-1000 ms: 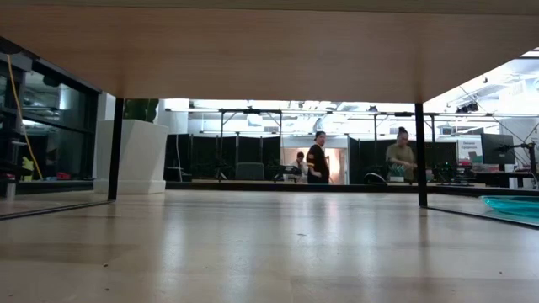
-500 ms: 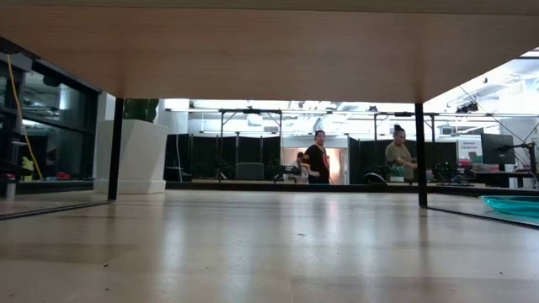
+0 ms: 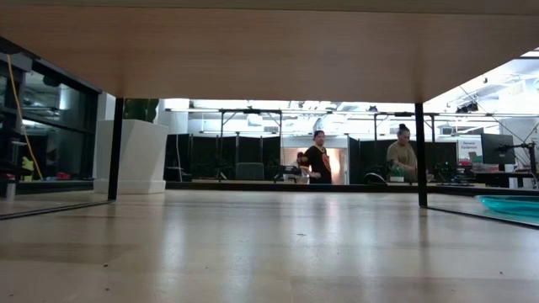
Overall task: Place and stack plates onto a shelf
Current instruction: Stack the blue transparent plate on top of the blue transparent plate
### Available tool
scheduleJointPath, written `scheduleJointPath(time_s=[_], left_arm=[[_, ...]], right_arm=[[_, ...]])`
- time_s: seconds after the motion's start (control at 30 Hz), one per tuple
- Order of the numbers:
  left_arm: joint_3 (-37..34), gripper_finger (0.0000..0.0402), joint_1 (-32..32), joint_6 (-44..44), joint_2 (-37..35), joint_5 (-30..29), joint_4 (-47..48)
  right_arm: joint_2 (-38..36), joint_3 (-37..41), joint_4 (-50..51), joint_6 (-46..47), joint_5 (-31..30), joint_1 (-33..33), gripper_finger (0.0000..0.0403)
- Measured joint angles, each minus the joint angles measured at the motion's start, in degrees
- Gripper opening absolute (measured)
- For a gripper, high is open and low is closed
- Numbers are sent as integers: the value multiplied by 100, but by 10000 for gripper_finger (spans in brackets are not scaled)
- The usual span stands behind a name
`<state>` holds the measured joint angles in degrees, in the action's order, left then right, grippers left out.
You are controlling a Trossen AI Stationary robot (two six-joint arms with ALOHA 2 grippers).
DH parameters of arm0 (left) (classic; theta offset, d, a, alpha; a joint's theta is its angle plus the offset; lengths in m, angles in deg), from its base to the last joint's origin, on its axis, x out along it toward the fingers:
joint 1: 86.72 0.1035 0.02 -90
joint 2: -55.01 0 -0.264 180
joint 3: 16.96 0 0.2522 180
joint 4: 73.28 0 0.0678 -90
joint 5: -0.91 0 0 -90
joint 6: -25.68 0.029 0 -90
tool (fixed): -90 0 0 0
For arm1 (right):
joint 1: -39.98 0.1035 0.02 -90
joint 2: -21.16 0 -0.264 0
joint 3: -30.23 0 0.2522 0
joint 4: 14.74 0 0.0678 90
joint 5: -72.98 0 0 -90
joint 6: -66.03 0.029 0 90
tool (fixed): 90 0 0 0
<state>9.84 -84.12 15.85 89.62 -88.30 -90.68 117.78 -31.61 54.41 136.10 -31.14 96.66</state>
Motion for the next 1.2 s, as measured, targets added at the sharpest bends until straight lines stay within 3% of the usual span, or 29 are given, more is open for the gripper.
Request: scheduleJointPath(time_s=[0.23,0.43,0.67,1.2], left_arm=[[0,136,-1,-3,0,0,0],[0,136,0,3,0,0,0],[0,136,0,44,-2,0,0],[0,136,0,40,-1,0,-2]], right_arm=[[2,1,27,240,17,-4,73],[11,13,76,357,43,-4,7],[30,19,366,800,53,-6,2],[26,-1335,3072,954,-622,-6,0]])
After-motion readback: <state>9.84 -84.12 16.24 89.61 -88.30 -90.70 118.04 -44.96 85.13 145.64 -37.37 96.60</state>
